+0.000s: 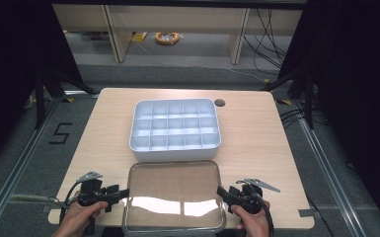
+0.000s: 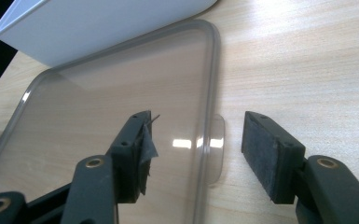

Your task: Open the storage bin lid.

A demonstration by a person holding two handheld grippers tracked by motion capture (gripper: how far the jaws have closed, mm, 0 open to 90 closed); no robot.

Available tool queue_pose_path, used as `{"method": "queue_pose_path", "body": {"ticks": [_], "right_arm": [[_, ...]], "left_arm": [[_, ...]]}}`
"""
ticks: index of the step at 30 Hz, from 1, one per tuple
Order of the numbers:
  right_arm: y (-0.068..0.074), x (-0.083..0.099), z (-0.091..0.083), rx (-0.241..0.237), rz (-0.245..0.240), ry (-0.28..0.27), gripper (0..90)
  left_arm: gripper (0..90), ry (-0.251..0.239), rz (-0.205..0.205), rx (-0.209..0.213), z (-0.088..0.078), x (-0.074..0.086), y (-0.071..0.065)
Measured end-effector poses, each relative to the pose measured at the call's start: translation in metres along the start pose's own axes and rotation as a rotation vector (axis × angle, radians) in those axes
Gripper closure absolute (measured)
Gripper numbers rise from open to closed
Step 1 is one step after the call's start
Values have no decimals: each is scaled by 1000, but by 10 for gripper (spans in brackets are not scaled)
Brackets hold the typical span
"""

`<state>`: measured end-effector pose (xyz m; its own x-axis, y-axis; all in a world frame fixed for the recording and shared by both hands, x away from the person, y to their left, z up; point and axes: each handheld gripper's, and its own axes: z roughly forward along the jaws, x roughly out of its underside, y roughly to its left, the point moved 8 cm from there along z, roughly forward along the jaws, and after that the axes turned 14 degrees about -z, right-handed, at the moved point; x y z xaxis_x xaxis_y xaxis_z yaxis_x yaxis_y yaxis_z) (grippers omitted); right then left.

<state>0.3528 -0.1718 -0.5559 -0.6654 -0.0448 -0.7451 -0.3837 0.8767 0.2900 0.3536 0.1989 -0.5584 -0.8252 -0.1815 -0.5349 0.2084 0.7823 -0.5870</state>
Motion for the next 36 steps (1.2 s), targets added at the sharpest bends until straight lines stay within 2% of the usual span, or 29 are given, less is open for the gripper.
{"method": "queue_pose_path", "body": {"ticks": [2,4,5,6,8,9,11,14,16,19,23,24,25,26,27,28,29,30,31,33,35,36], "right_arm": [[6,-1,-1,-12,41,2,431],[8,-1,-2,-24,46,6,423],[7,-1,-2,-19,36,2,422],[3,-3,-2,-20,-19,-16,418],[3,-3,-4,-21,-7,-15,402],[2,-4,-4,-6,-14,-24,397],[1,-5,-4,-9,-28,-30,381],[4,-5,-5,-30,-5,-30,350],[3,-5,-3,-20,-10,-38,337],[4,-6,-5,-39,-7,-44,326],[2,-6,-6,-24,-15,-50,313],[3,-7,-7,-31,-6,-49,311],[6,-7,-8,-26,29,-46,307],[7,-7,-8,-28,33,-53,304],[4,-8,-8,-28,-21,-57,302],[5,-8,-8,-31,-31,-61,301],[10,-8,-10,-38,16,-52,300],[11,-8,-11,-41,8,-49,299],[8,-9,-10,-38,-33,-60,299],[9,-9,-10,-33,-50,-67,297],[10,-9,-10,-28,-50,-64,295],[13,-9,-11,-37,-14,-58,294]], "left_arm": [[399,2,6,9,0,0,-1],[393,-4,3,19,-1,0,-3],[387,-3,2,27,-1,0,-3],[378,-4,-1,35,-2,0,-4],[354,-3,1,43,-3,0,-5],[348,-1,3,47,-3,0,-5],[330,-2,2,61,-3,1,-7],[293,5,9,74,-4,2,-10],[270,10,16,82,-4,3,-11],[244,4,20,93,-5,3,-14],[211,-6,32,99,-6,3,-16],[203,-7,35,101,-6,3,-17],[194,-7,38,105,-7,3,-17],[189,-9,41,108,-7,3,-18],[185,-10,43,111,-7,3,-19],[181,-8,53,110,-8,3,-19],[176,-12,56,110,-8,4,-20],[168,-13,63,110,-8,4,-20],[160,-17,60,117,-8,4,-22],[147,-10,73,117,-9,5,-22],[146,-13,78,113,-9,6,-23],[146,-12,82,114,-9,6,-24]]}}
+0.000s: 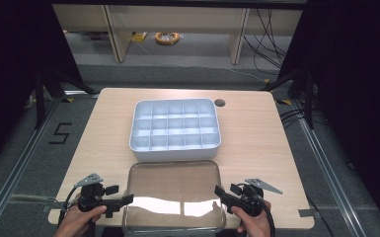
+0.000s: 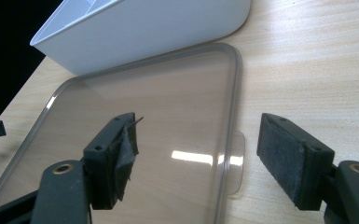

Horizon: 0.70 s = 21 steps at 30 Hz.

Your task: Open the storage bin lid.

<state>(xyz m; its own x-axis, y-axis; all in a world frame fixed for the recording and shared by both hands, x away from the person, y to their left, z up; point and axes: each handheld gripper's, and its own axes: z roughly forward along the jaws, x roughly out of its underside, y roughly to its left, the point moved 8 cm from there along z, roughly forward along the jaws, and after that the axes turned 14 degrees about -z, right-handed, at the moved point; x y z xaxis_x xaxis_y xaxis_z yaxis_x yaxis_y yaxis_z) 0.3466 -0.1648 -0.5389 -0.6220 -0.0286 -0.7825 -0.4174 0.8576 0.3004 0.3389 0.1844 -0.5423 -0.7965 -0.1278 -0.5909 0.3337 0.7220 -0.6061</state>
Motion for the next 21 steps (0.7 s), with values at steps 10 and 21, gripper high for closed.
{"method": "queue_pose_path", "body": {"ticks": [10,21], "right_arm": [[0,0,-1,9,-53,-8,289],[5,-1,-3,13,-88,-21,288]], "left_arm": [[146,-6,-1,-4,-1,0,0],[147,-3,2,2,-1,2,-3]]}}
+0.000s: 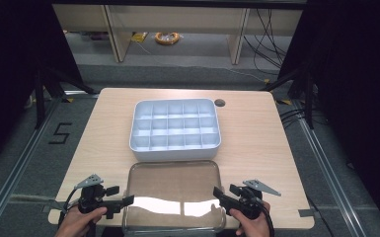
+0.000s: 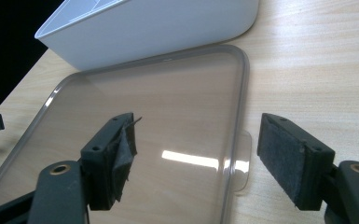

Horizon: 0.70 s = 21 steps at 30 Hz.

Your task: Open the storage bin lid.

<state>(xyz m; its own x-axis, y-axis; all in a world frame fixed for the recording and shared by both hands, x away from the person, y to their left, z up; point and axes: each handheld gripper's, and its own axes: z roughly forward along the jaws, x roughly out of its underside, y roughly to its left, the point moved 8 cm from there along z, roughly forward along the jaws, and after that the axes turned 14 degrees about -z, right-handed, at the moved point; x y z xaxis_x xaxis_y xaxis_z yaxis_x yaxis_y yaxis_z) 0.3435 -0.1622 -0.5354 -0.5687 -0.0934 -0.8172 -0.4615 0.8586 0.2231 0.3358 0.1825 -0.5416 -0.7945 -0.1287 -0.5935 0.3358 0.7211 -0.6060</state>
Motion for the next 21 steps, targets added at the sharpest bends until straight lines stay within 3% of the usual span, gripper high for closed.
{"method": "queue_pose_path", "body": {"ticks": [2,6,7,8,15,16,17,18,20,21], "right_arm": [[2,0,-1,2,15,1,286],[5,1,-5,5,-12,11,283],[9,2,-4,-16,7,9,282],[10,2,-5,-11,-16,14,282],[20,7,-7,-44,-43,4,279],[26,9,-9,-44,5,18,278],[23,9,-8,-46,-44,11,278],[27,10,-9,-45,-13,21,278],[26,11,-9,-46,-60,8,277],[27,13,-10,-52,-59,16,276]], "left_arm": [[147,7,7,-6,0,1,0],[147,11,18,0,0,3,-3],[147,12,24,-2,-1,4,-3],[147,13,28,-4,-1,4,-3],[147,21,41,-3,-2,8,-5],[147,20,40,0,-2,9,-6],[147,20,38,4,-2,9,-7],[147,24,48,0,-3,10,-7],[147,31,50,-1,-4,13,-9],[147,28,50,2,-3,14,-9]]}}
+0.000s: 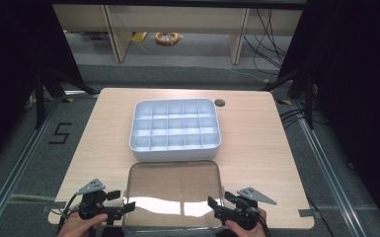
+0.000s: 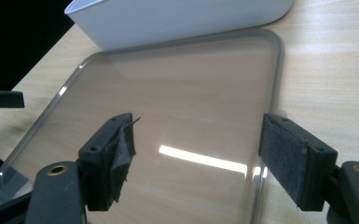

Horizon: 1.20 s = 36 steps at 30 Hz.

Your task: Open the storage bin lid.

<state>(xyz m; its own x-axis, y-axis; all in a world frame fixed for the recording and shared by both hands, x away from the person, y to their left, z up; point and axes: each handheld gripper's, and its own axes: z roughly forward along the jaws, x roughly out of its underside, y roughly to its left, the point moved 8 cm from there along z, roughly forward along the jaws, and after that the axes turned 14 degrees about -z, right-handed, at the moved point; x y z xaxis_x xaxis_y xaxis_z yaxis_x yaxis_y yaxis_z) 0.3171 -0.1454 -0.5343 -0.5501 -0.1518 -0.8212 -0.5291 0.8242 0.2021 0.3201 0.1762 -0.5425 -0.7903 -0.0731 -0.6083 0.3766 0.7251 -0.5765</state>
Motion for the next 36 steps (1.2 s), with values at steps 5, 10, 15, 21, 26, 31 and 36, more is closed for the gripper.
{"method": "queue_pose_path", "body": {"ticks": [5,10,15,21,26,31,36], "right_arm": [[9,4,-2,-10,-12,21,272],[14,6,-3,-26,-30,14,272],[13,8,-6,-32,-29,20,271],[15,12,-8,-39,-12,26,271],[17,16,-12,-48,-12,22,270],[20,22,-17,-50,-5,36,269],[25,25,-21,-51,30,47,268]], "left_arm": [[147,10,13,0,0,5,-4],[147,20,19,2,-2,10,-8],[147,32,28,12,-3,16,-13],[147,39,51,20,-5,21,-16],[147,45,52,22,-7,25,-18],[147,57,54,30,-9,31,-22],[147,57,50,39,-10,35,-26]]}}
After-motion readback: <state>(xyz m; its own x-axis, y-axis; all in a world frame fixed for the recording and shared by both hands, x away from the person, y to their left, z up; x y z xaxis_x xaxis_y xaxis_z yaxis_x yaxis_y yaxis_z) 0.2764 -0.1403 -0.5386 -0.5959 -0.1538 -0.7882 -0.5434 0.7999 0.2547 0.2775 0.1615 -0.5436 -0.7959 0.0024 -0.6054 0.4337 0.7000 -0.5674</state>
